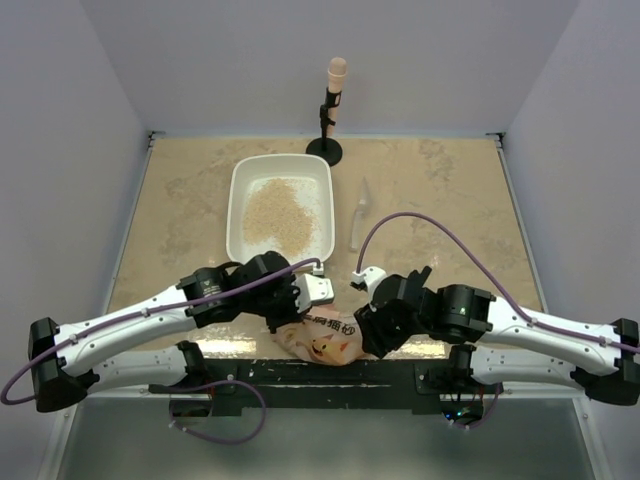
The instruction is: Fill the litter box with clean litter
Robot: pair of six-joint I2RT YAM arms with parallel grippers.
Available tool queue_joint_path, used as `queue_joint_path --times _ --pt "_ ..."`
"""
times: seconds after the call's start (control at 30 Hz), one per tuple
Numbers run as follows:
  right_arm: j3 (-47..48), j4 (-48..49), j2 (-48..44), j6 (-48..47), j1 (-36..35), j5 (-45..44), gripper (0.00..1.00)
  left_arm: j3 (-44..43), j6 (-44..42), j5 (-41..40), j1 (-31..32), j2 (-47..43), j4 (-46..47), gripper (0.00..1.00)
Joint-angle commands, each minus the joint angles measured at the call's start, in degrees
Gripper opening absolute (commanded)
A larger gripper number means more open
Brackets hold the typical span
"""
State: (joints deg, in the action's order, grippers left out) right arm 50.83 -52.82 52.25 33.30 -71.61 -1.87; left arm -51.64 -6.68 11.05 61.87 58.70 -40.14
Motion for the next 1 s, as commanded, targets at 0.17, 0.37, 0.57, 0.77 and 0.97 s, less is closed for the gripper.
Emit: queue_joint_path --times 0.17,0.37,0.57,0.77,0.97 --pt "-1.4 6.9 5.4 -1.7 -0.3 0.9 0.0 -1.4 0.1 -3.5 -0.9 -5.3 2.4 0.0" --pt "4.1 4.0 5.6 -0.3 0.9 -7.9 0.0 -0.8 -1.0 -6.2 -2.4 -5.8 3.0 0.0" --pt "12.4 0.5 8.4 -10.3 15.0 -8.4 0.0 -1.2 -5.0 -4.2 -9.7 -5.6 7.1 0.0" --pt "17.4 2.0 13.5 -17.6 21.6 -6.0 0.0 -2.2 -5.4 -2.8 -11.2 -3.4 10.4 0.0" --pt "16.9 1.7 14.1 -17.7 22.3 -2.9 0.0 0.6 -5.6 -2.5 -12.1 -5.3 9.4 0.0"
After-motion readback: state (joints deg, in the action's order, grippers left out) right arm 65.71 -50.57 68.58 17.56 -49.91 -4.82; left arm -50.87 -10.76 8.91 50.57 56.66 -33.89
